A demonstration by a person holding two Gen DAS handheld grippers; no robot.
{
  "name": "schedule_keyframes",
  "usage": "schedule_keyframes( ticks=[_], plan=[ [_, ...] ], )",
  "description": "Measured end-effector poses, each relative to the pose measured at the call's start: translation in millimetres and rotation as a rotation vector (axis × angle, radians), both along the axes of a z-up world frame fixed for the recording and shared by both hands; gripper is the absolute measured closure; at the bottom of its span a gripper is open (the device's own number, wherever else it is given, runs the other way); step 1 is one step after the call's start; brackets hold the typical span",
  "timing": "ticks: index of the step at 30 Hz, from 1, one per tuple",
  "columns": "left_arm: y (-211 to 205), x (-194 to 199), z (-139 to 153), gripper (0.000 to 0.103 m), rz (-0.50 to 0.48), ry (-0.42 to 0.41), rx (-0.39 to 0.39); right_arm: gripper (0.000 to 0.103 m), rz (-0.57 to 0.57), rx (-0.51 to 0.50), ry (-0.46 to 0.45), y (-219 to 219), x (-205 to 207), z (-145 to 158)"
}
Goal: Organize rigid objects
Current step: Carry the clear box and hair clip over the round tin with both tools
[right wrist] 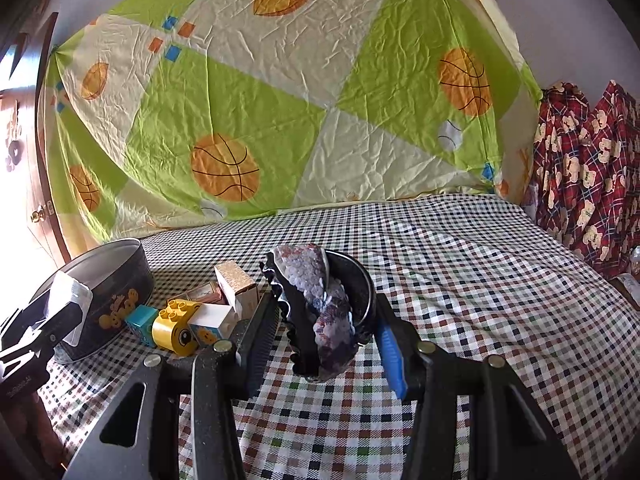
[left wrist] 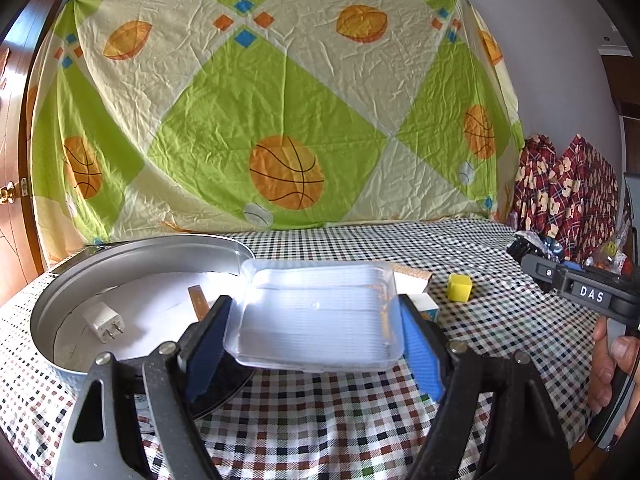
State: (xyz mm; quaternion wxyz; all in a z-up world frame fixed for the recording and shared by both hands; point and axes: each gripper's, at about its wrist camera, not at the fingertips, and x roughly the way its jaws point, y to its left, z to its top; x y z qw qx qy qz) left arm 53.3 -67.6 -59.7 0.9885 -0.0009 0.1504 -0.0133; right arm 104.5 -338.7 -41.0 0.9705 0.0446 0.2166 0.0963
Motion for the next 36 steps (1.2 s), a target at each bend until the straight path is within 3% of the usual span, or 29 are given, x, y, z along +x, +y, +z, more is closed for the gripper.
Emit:
schedule_keyframes(
  ticks=[22, 36],
  plan=[
    [6, -15, 2, 0.023, 0.023, -0.074, -0.025, 0.053, -0.041, 0.045, -0.131, -9, -22, 6],
    [13, -21, 3, 0.023, 0.042, -0.109, -0.031, 0.053, -0.067, 0.059, -0.157, -6, -28, 8]
  ],
)
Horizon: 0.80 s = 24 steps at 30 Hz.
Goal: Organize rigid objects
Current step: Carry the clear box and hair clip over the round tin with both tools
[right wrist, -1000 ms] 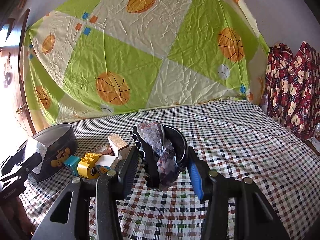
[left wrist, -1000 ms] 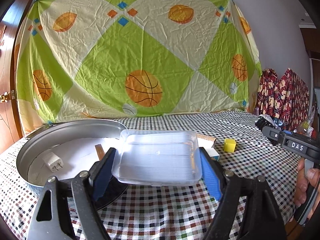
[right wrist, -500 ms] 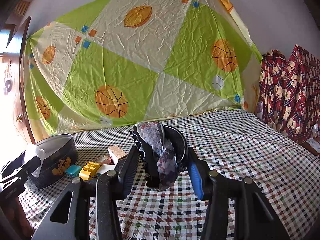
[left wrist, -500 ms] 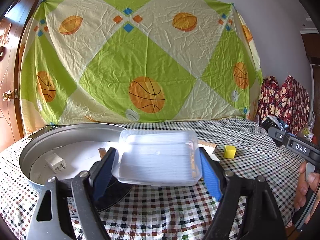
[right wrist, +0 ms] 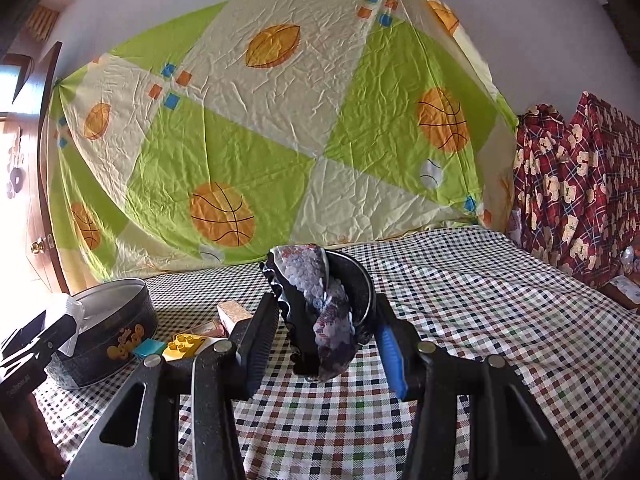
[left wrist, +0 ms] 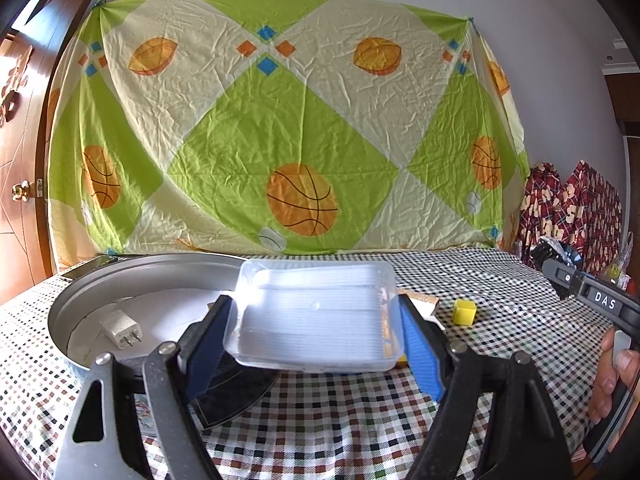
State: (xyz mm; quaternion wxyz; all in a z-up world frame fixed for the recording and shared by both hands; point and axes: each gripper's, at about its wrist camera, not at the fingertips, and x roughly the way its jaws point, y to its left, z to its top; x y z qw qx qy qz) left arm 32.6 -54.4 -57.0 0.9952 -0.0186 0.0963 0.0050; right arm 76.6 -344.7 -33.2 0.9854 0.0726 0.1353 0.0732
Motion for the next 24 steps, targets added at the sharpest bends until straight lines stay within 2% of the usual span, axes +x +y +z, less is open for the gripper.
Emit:
schedule_keyframes(
  ticks=[7, 17, 24],
  plan=[
    [6, -3, 0, 0.023, 0.012, -0.017, 0.003, 0.053, 0.021, 0.009, -0.005, 16, -5, -1],
    [13, -6, 1, 0.023, 0.028, -0.03, 0.003, 0.053, 0.045, -0.068, -0.022, 45, -14, -4],
    [19, -9, 1, 0.023, 0.043, -0.037, 0.007, 0.053, 0.068, -0.044, -0.021, 55, -14, -3]
  ],
)
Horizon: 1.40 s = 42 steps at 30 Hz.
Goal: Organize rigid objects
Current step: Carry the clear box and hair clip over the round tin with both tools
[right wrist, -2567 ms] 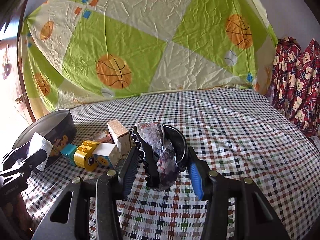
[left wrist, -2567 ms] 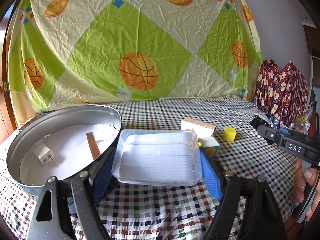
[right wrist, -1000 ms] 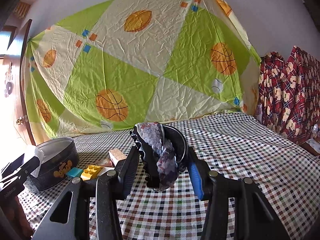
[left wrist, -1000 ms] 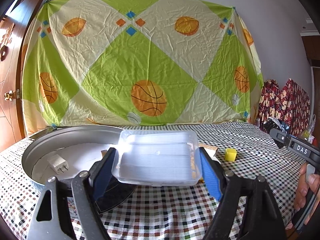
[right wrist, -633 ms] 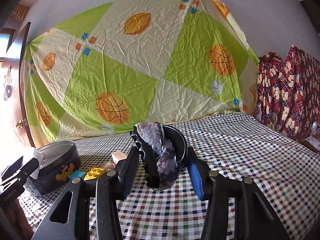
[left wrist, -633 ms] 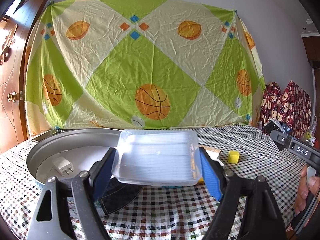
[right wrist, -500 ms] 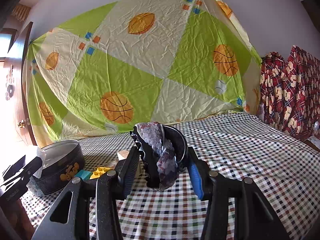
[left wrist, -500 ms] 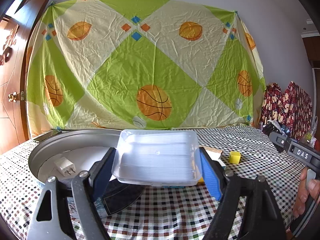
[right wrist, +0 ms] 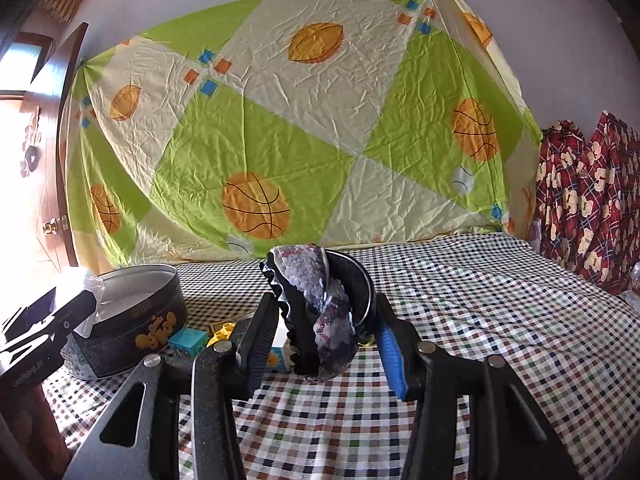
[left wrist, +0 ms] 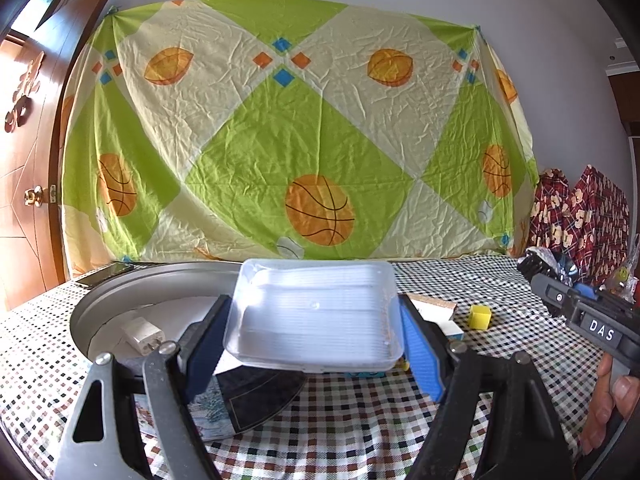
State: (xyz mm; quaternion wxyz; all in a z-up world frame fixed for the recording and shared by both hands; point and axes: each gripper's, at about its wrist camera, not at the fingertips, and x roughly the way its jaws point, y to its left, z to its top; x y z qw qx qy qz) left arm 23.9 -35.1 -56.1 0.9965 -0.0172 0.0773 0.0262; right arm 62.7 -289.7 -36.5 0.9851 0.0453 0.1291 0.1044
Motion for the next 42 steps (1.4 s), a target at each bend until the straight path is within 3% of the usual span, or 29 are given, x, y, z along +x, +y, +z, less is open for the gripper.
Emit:
schedule_keyframes(
  ticks=[42],
  plan=[
    [69, -4, -1, 0.023, 0.118, 0.005, -0.046, 0.053, 0.265, -0.08, 0.018, 127, -13, -5]
  ],
)
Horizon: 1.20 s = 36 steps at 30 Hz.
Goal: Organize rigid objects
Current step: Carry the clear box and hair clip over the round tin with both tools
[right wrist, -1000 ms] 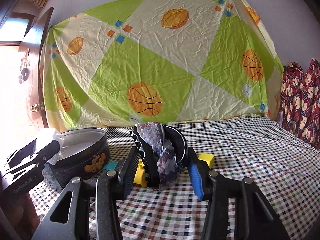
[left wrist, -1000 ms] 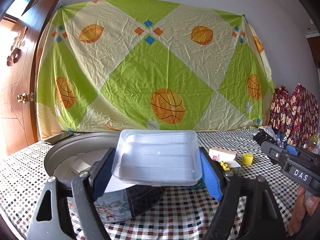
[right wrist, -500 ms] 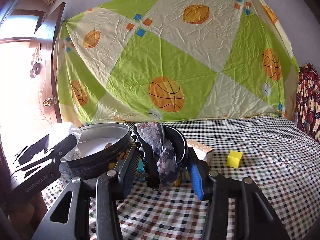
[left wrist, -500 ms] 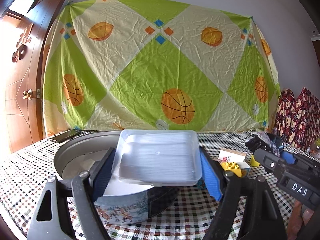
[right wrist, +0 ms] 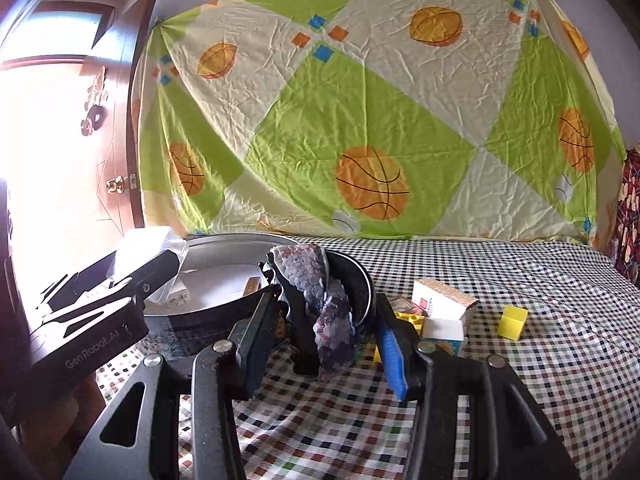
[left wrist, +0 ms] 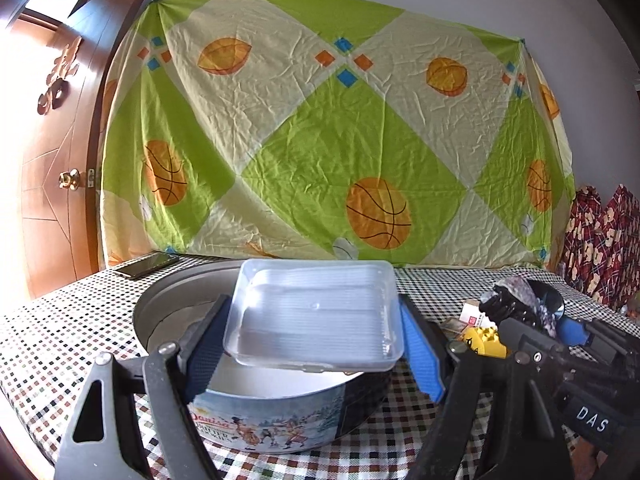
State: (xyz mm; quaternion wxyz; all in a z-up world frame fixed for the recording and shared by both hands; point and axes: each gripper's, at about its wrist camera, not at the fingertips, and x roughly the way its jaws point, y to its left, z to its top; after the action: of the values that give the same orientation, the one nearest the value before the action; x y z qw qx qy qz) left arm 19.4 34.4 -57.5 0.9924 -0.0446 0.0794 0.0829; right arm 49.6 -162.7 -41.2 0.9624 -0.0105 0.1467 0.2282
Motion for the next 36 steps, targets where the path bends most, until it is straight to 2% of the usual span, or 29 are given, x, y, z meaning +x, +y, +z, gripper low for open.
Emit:
schedule_keyframes(
  ticks=[20, 36],
  plan=[
    [27, -4, -1, 0.023, 0.04, 0.0, -0.015, 0.053, 0.073, -0.021, 0.032, 38, 3, -2],
    [45, -5, -3, 0.023, 0.071, 0.004, -0.025, 0.053, 0.101, -0.015, 0.055, 51, 7, -1]
  ],
)
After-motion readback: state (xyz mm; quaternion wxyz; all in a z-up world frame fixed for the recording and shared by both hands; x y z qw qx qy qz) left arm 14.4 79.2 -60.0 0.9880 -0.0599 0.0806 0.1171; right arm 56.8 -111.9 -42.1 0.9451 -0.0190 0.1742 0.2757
